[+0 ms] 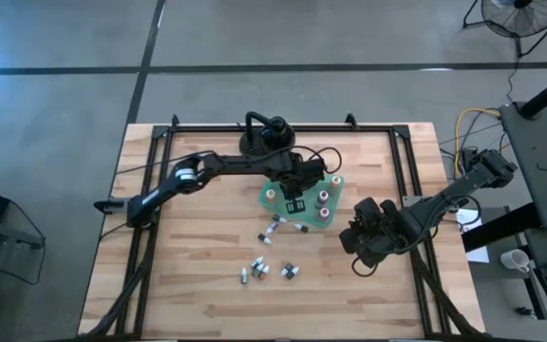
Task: Pick & Place food coloring
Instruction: Put the small red food coloring bottle into the bin, then adjust the green bin on the table
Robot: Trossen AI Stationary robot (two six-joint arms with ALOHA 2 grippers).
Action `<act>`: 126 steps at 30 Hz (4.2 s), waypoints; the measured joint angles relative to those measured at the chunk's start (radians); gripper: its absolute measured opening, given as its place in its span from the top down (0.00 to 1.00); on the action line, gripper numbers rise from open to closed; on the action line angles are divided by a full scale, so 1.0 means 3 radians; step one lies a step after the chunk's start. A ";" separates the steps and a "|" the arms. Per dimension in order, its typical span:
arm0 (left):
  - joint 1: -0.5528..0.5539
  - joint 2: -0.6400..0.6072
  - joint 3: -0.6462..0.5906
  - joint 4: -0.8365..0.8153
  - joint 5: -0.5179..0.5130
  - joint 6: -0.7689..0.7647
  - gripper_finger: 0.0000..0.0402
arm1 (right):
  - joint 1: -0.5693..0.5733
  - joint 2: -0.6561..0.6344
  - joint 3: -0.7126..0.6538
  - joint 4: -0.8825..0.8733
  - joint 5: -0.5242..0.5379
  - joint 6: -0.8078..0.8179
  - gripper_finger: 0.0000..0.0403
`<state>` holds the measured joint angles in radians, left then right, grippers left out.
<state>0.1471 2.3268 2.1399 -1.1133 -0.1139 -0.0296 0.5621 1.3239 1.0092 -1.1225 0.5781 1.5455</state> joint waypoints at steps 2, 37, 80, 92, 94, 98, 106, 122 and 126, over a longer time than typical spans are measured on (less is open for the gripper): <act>0.0000 0.0004 0.0000 0.0007 0.0019 -0.0004 0.92 | 0.0000 0.0000 -0.0004 0.0000 0.0000 0.0000 0.77; 0.0006 0.0108 -0.0004 0.0098 0.0138 0.0020 0.87 | 0.0001 0.0000 -0.0037 -0.0014 0.0000 -0.0039 0.77; -0.0787 -0.1770 -0.1953 0.0161 0.0058 0.0012 0.67 | 0.0004 0.0000 -0.0038 0.0045 -0.0061 -0.0580 0.77; -0.1333 -0.2172 -0.3156 0.0922 0.0720 -0.3677 0.67 | 0.0002 0.0000 -0.0038 0.0047 -0.0148 -0.0532 0.77; -0.1467 -0.2168 -0.3217 0.1055 0.0733 -0.3992 0.67 | 0.0001 0.0000 -0.0038 0.0048 -0.0201 -0.0535 0.77; -0.1615 -0.2162 -0.3299 0.1239 0.0690 -0.4478 0.67 | 0.0003 0.0004 -0.0038 0.0051 -0.0211 -0.0529 0.77; -0.1687 -0.2162 -0.3392 0.1394 0.0546 -0.4933 0.67 | 0.0003 0.0004 -0.0038 0.0140 -0.0211 -0.0474 0.77; -0.1817 -0.2160 -0.3820 0.1522 0.0677 -0.3953 0.67 | 0.0011 0.0005 -0.0108 0.1510 -0.0629 -0.1477 0.77; -0.1812 -0.2171 -0.3972 0.1578 0.0664 -0.3813 0.67 | 0.0010 0.0009 -0.0122 0.1608 -0.0622 -0.1354 0.77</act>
<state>-0.3967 1.6754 0.9483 -0.6398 0.0853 -1.1735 0.5652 1.3265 0.9726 -0.6402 0.3915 1.1393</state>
